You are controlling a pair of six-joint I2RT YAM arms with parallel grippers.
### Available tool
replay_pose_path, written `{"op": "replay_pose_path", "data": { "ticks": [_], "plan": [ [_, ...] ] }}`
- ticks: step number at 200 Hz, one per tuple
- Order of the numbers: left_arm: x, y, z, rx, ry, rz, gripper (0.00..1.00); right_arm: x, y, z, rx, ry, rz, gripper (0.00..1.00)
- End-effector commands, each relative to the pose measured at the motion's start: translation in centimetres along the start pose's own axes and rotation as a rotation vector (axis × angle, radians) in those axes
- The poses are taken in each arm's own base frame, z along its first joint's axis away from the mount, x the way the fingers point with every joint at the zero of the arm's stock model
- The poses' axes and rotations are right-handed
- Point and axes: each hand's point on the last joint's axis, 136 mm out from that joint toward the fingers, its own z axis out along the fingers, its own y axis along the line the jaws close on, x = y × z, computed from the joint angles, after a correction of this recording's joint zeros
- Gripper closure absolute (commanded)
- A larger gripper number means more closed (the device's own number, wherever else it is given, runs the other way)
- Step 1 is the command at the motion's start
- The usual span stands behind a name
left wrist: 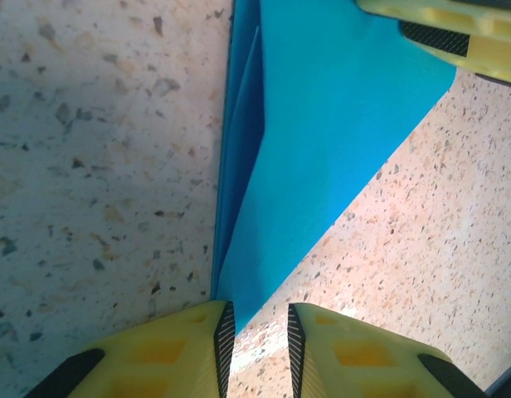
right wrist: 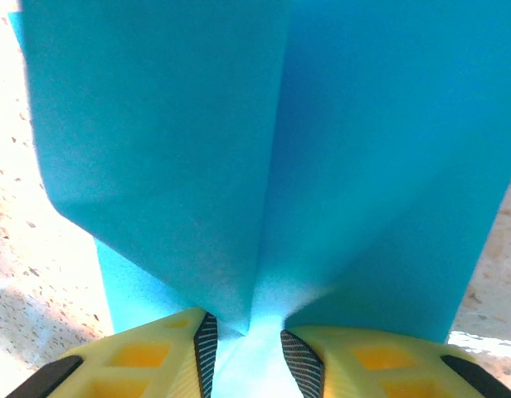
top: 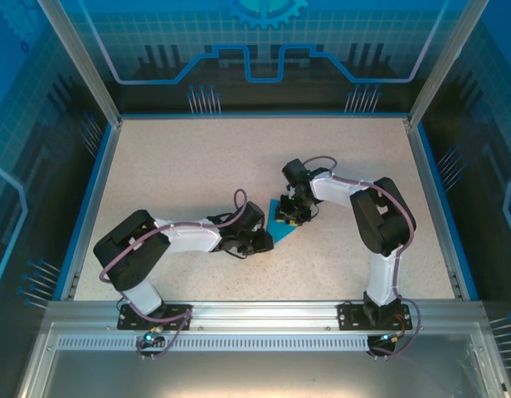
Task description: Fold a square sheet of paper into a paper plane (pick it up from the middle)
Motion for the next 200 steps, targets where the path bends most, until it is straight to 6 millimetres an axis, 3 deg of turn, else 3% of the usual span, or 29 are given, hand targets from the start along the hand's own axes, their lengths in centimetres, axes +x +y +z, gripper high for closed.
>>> {"op": "replay_pose_path", "data": {
  "ticks": [1, 45, 107, 200],
  "plan": [
    [3.7, 3.3, -0.3, -0.118, 0.111, -0.010, 0.71, 4.0, -11.2, 7.1, 0.407, 0.125, 0.073, 0.63],
    [3.6, 3.6, -1.1, -0.158, 0.103, 0.020, 0.71, 4.0, -11.1, 7.1, 0.403, 0.124, 0.074, 0.63],
    [-1.9, -3.0, -4.2, 0.055, -0.158, 0.073, 0.71, 3.9, -11.1, 7.1, 0.402, 0.126, 0.075, 0.63],
    [-4.8, -2.8, -0.1, 0.029, -0.207, 0.037, 0.89, 4.0, -10.9, 7.1, 0.394, 0.132, 0.071, 0.63]
  ]
}}
